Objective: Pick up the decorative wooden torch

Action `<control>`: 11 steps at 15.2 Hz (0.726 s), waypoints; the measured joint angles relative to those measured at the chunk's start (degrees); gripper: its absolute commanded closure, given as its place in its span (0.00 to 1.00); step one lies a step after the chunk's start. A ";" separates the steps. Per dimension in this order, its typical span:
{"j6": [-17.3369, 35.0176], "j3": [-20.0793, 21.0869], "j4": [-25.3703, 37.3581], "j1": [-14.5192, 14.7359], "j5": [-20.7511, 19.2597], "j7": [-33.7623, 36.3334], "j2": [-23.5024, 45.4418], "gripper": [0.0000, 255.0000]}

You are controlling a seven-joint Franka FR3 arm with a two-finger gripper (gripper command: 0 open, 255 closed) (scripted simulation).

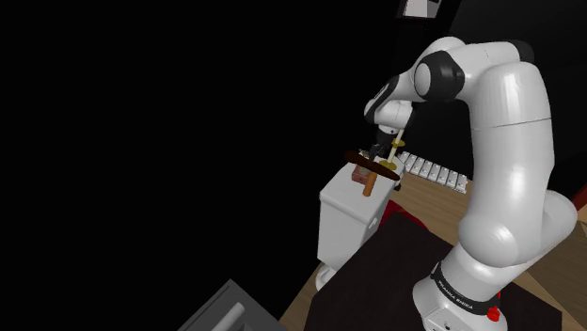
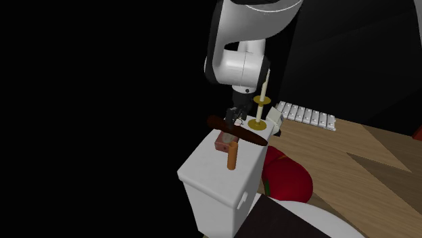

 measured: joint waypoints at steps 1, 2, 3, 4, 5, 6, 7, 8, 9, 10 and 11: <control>-0.38 0.28 1.61 -0.79 0.29 -0.39 1.36 0.00; -0.35 0.58 2.49 -1.22 0.58 -0.62 2.31 0.00; -0.01 0.95 3.06 -1.58 0.97 -0.87 3.25 0.00; 0.37 1.24 3.32 -1.94 1.31 -1.22 3.93 0.00; 0.82 1.55 3.55 -2.29 1.67 -1.57 4.64 0.00; 1.33 1.88 3.69 -2.50 2.02 -1.79 5.30 0.00; 1.65 2.15 4.01 -2.78 2.31 -2.02 5.95 0.00; 2.31 2.58 4.20 -3.06 2.75 -2.31 6.79 0.00; 2.66 2.76 4.12 -3.08 2.94 -2.38 7.09 0.00; 2.76 2.84 4.21 -3.12 3.01 -2.41 7.27 1.00; 2.80 2.88 4.26 -3.15 3.05 -2.42 7.35 1.00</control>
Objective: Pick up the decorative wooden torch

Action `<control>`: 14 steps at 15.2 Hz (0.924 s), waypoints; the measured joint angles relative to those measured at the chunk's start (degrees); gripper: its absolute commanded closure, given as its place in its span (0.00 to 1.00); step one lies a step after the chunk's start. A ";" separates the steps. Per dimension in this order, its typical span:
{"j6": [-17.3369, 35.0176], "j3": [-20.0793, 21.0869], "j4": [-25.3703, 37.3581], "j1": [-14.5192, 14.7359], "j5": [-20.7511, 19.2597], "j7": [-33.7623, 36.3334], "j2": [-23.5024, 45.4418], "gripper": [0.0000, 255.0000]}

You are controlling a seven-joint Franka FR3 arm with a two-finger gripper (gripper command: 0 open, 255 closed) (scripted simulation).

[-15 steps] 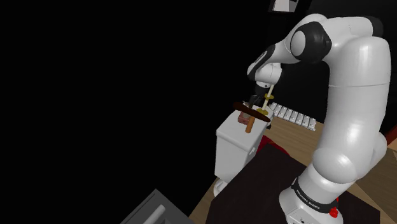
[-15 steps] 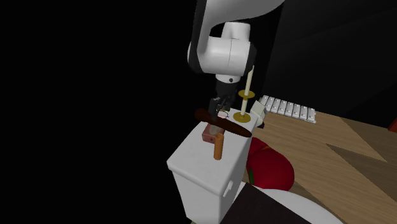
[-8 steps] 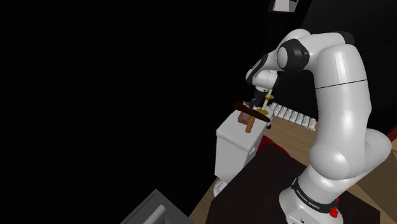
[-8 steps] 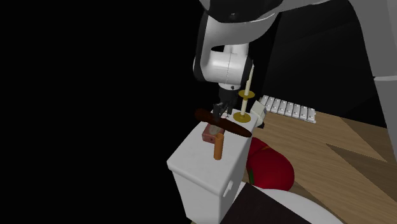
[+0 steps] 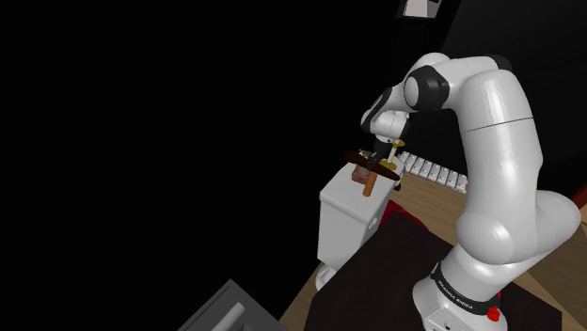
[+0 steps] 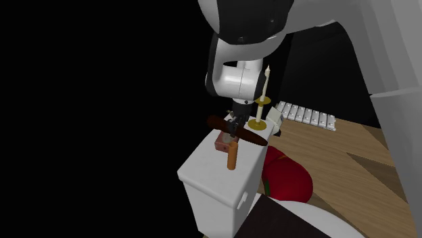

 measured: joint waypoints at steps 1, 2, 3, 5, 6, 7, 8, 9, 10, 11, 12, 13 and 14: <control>0.02 0.00 0.03 -0.02 0.01 -0.01 0.03 1.00; 0.03 0.00 0.04 -0.03 0.02 -0.01 0.04 1.00; 0.05 0.00 0.04 -0.03 0.02 -0.02 0.04 1.00; 0.08 0.00 0.00 -0.03 0.03 -0.03 0.01 1.00; 0.10 0.00 -0.02 -0.03 0.04 -0.03 0.00 1.00; 0.11 -0.01 -0.02 -0.02 0.03 -0.03 -0.02 1.00; 0.11 -0.01 -0.04 -0.02 0.03 -0.03 -0.03 1.00; 0.09 0.00 -0.02 -0.03 0.03 -0.03 0.00 1.00; -0.11 -0.12 -0.14 0.07 -0.10 0.04 -0.27 1.00; -0.44 -0.33 -0.28 0.24 -0.33 0.20 -0.73 1.00; -0.84 -0.57 -0.34 0.42 -0.58 0.39 -1.19 1.00; -1.14 -0.80 -0.59 0.63 -0.82 0.56 -1.74 1.00; -1.61 -1.12 -0.76 0.91 -1.16 0.85 -2.40 1.00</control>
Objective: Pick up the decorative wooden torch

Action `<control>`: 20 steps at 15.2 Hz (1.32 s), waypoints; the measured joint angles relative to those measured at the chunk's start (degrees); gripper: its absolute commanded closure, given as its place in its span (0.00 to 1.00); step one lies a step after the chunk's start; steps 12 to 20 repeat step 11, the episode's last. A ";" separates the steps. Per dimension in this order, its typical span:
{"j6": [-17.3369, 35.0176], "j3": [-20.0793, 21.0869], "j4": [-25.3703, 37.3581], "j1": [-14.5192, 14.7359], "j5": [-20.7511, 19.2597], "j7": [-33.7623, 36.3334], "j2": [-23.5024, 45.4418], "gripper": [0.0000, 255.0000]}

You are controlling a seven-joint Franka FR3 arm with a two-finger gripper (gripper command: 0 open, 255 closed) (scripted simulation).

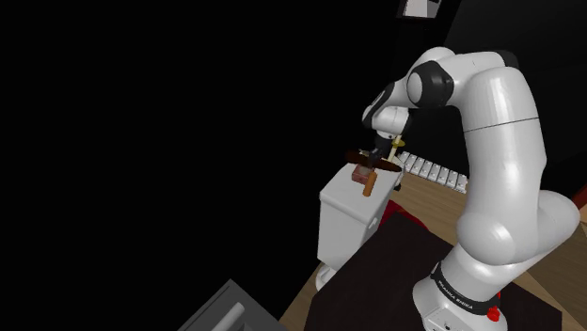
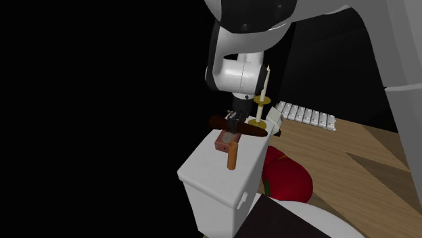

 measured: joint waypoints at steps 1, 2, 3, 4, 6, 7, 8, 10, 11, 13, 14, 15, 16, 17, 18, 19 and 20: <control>-0.45 -0.24 0.04 0.11 -0.27 0.16 -0.41 1.00; -1.03 -0.54 0.12 0.22 -0.60 0.34 -0.91 1.00; -1.38 -0.83 -0.18 0.47 -0.91 0.55 -1.57 1.00; -1.88 -1.08 -0.13 0.59 -1.21 0.72 -2.03 1.00; -2.66 -1.65 -0.57 1.02 -1.85 1.09 -3.30 1.00; -3.19 -1.92 -0.52 1.23 -2.19 1.38 -3.82 1.00; -3.60 -2.22 -0.80 1.51 -2.55 1.62 -4.54 1.00; -4.65 -2.72 -0.66 1.92 -3.22 2.20 -5.50 1.00; -4.97 -2.87 -0.60 1.99 -3.42 2.30 -5.80 1.00; -4.97 -2.87 -0.60 1.99 -3.42 2.30 -5.80 1.00; -4.97 -2.87 -0.60 1.99 -3.42 2.30 -5.80 1.00; -4.97 -2.87 -0.60 1.99 -3.42 2.30 -5.80 1.00; -4.97 -2.87 -0.60 1.99 -3.42 2.30 -5.80 1.00; -4.97 -2.87 -0.60 1.99 -3.42 2.30 -5.80 1.00; -4.97 -2.87 -0.60 1.99 -3.42 2.30 -5.80 1.00; -4.97 -2.87 -0.60 1.99 -3.42 2.30 -5.80 1.00; -4.97 -2.87 -0.60 1.99 -3.42 2.30 -5.80 1.00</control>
